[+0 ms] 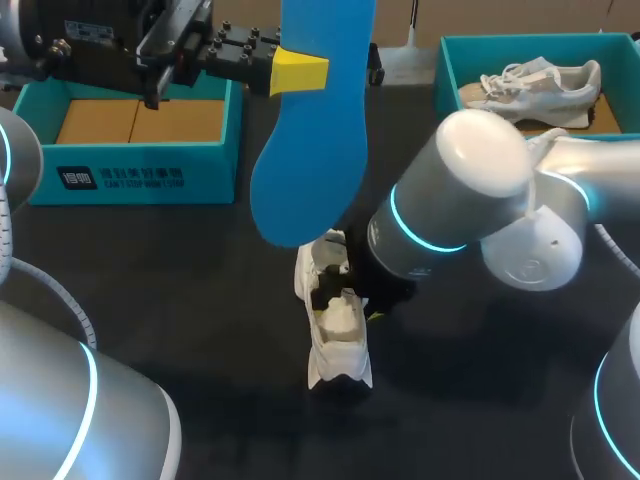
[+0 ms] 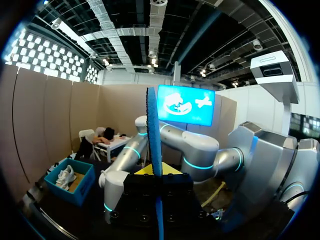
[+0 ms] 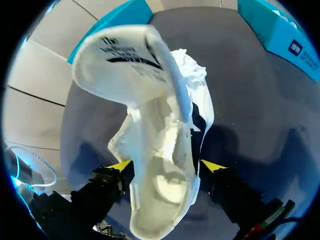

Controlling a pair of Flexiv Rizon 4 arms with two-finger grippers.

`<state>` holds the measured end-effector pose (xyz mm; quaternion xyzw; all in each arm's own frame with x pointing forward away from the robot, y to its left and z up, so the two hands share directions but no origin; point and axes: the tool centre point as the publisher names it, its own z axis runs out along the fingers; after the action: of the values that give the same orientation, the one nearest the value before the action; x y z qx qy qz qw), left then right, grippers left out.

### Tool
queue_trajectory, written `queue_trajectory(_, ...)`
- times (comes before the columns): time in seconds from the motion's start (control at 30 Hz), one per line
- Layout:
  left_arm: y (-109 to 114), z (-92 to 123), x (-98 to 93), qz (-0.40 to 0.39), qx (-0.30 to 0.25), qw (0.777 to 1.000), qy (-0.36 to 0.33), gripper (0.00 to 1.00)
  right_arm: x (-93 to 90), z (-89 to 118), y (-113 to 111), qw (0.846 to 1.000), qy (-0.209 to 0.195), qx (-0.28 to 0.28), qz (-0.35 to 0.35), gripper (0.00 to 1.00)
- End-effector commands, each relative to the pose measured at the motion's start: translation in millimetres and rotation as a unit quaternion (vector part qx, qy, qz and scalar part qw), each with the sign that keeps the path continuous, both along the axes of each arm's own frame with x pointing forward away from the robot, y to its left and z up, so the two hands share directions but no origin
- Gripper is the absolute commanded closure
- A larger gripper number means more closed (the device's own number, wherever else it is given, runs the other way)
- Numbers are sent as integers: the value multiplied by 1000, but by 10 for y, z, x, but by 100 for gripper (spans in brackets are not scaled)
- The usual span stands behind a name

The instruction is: Take the shoe out of the shoebox, open the shoe tongue, remove and reinsert the insole, then place the shoe into the shoebox

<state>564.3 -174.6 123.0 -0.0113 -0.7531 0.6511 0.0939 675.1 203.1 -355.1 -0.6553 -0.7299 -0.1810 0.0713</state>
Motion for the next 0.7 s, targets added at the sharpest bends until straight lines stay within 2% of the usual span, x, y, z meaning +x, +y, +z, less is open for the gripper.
queue_trajectory(0.03,-3,-1,5,0,1,1000,0,100,-120,339,-313,999,-6,47,7,0)
queue_trajectory(0.1,-3,-1,5,0,1,1000,0,100,-89,427,-397,996,15,83,30,0)
queue_trajectory(0.5,-3,-1,5,0,1,1000,0,100,-89,427,-397,996,15,83,30,0)
queue_trajectory(0.57,-3,-1,5,0,1,1000,0,100,-82,189,-387,989,32,143,22,0)
queue_trajectory(0.6,-3,-1,5,0,1,1000,0,100,-79,176,-392,985,36,169,24,0)
queue_trajectory(0.7,-3,-1,5,0,1,1000,0,100,-68,339,-503,984,27,178,16,0)
